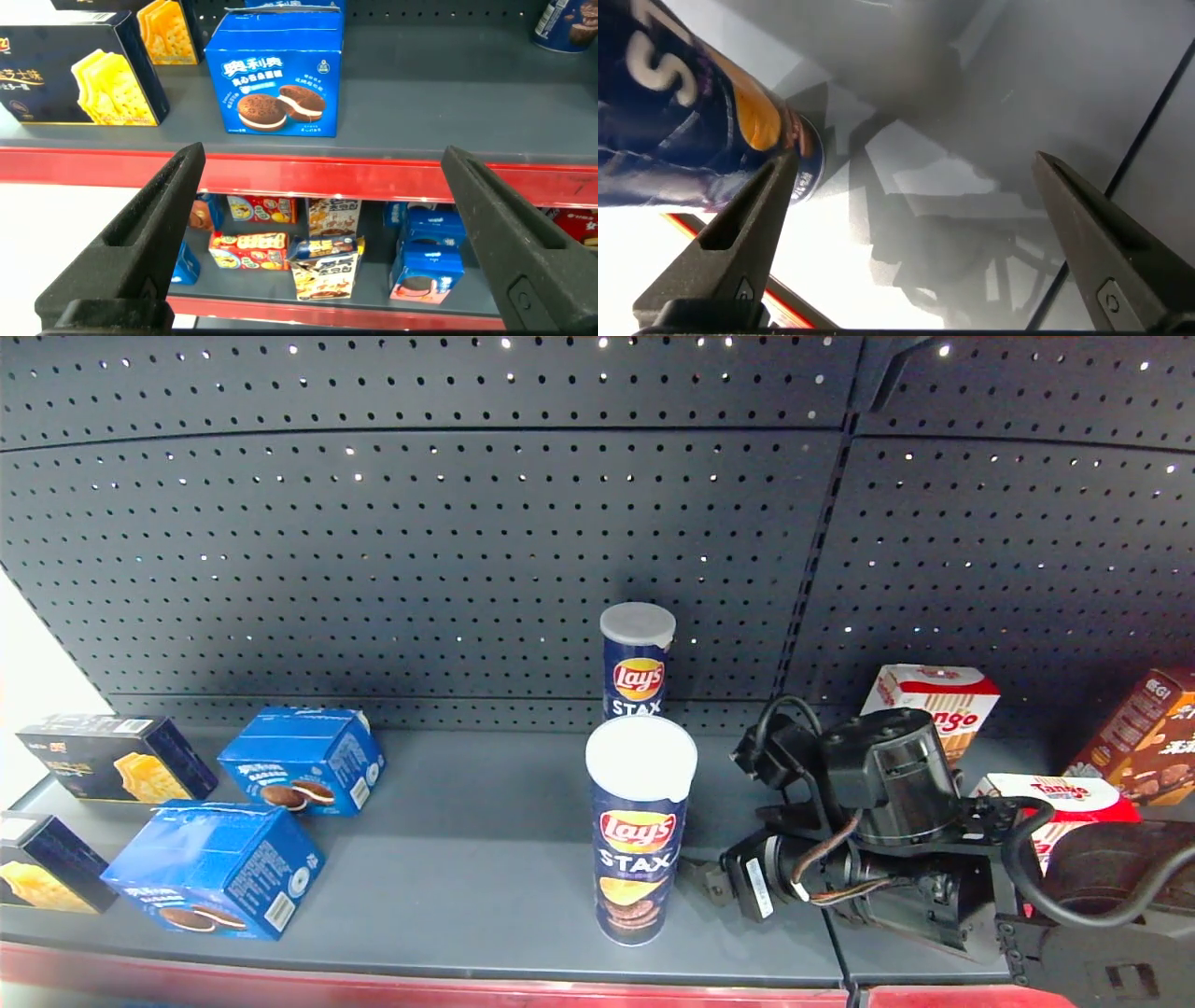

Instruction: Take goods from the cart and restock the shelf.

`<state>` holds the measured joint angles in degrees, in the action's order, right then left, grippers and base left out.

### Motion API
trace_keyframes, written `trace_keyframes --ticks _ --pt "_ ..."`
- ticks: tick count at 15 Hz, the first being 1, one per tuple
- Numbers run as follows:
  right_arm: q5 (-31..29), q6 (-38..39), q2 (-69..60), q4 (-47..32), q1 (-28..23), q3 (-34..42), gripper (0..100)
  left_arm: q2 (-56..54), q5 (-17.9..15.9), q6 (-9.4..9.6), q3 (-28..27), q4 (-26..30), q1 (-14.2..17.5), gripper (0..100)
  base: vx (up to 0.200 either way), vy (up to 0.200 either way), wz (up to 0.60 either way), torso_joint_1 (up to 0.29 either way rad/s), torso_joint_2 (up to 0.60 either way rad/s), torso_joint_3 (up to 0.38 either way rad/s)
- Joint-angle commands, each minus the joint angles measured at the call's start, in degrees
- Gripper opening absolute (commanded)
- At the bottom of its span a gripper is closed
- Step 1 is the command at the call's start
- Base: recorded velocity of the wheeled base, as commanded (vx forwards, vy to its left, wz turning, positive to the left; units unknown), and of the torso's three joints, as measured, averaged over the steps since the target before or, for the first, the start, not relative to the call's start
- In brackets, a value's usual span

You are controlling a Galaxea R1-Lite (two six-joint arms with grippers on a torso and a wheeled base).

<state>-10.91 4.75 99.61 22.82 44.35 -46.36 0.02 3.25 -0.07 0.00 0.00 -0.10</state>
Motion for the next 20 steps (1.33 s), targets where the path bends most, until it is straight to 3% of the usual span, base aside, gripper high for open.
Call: trace_keyframes --ticks 1,13,20 --pt "0.01 -0.01 0.32 0.03 0.04 -0.13 100 -0.02 0.0 -0.01 0.0 0.0 0.01 100 0.0 0.0 0.0 0.0 0.0 0.0" --pt "0.01 -0.1 -0.21 -0.15 -0.67 0.13 100 -0.02 0.0 -0.01 0.0 0.0 -0.08 100 0.0 0.0 0.0 0.0 0.0 0.0" --pt "1.07 -5.11 -13.83 0.03 -7.0 0.83 100 -0.02 0.0 -0.01 0.0 0.0 0.01 100 0.0 0.0 0.0 0.0 0.0 0.0"
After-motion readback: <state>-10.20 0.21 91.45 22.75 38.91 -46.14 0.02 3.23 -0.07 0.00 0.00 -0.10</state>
